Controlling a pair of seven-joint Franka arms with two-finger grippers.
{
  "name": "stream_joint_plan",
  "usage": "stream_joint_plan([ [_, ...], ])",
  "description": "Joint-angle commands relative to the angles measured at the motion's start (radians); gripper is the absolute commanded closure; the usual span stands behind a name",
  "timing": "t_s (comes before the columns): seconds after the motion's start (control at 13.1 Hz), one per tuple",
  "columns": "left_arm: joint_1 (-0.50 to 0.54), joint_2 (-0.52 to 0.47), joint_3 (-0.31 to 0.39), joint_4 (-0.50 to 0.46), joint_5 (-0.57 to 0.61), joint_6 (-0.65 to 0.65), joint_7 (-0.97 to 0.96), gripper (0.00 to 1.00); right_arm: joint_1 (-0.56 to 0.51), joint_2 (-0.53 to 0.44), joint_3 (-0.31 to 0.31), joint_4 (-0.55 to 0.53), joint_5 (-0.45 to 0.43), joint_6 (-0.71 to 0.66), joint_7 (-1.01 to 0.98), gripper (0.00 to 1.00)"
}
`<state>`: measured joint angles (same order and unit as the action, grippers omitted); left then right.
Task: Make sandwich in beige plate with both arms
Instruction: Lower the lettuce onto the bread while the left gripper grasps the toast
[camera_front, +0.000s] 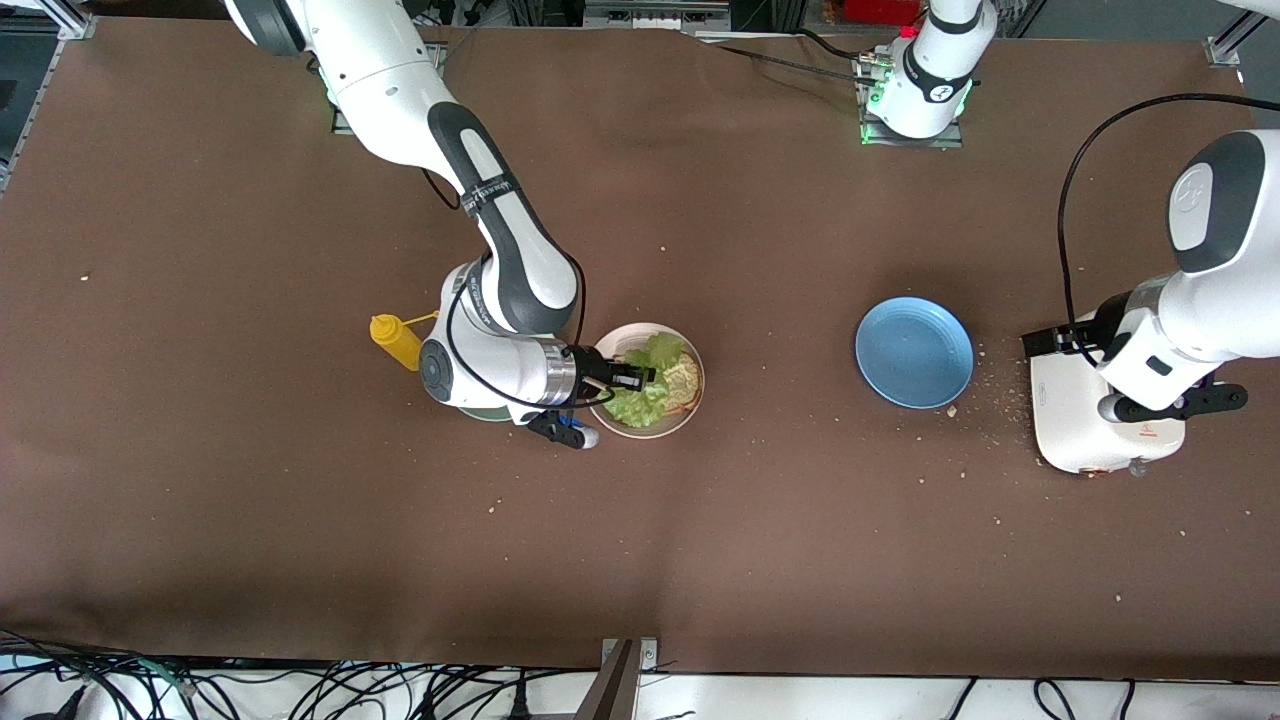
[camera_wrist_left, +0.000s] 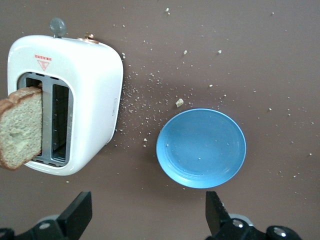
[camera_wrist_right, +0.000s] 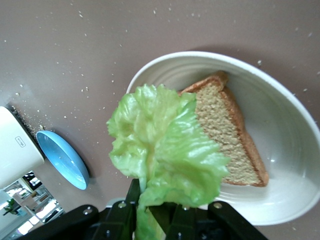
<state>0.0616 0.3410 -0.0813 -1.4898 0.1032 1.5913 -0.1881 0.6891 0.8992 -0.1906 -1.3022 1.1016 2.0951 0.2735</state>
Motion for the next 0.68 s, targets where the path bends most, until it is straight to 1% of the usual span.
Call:
stream_joint_plan([
  [0.0, 0.065, -0.002, -0.009, -0.027, 0.029, 0.044, 0.094, 0.0, 0.012, 0.003, -0.003, -0.014, 0.037, 0.014, -0.005, 1.0],
  [0.08, 0.096, -0.002, -0.009, -0.029, 0.029, 0.047, 0.142, 0.0, 0.012, 0.003, -0.004, -0.017, 0.034, 0.011, -0.008, 0.69],
  [0.15, 0.125, 0.0, -0.009, -0.032, 0.029, 0.059, 0.183, 0.0, 0.012, 0.003, -0.006, -0.025, 0.029, 0.011, -0.007, 0.01],
  [0.3, 0.177, 0.004, -0.009, -0.04, 0.029, 0.094, 0.283, 0.0, 0.007, -0.005, -0.009, -0.026, 0.002, -0.004, -0.01, 0.0],
  [0.38, 0.205, 0.012, -0.009, -0.04, 0.029, 0.105, 0.326, 0.0, 0.007, -0.011, -0.012, -0.025, -0.044, -0.029, -0.008, 0.0],
  [0.46, 0.234, 0.018, -0.009, -0.04, 0.029, 0.123, 0.37, 0.0, 0.006, -0.019, -0.018, -0.022, -0.113, -0.059, -0.005, 0.0],
  [0.61, 0.291, 0.029, -0.009, -0.047, 0.029, 0.169, 0.412, 0.0, 0.006, -0.046, -0.023, -0.022, -0.222, -0.113, -0.004, 0.0],
])
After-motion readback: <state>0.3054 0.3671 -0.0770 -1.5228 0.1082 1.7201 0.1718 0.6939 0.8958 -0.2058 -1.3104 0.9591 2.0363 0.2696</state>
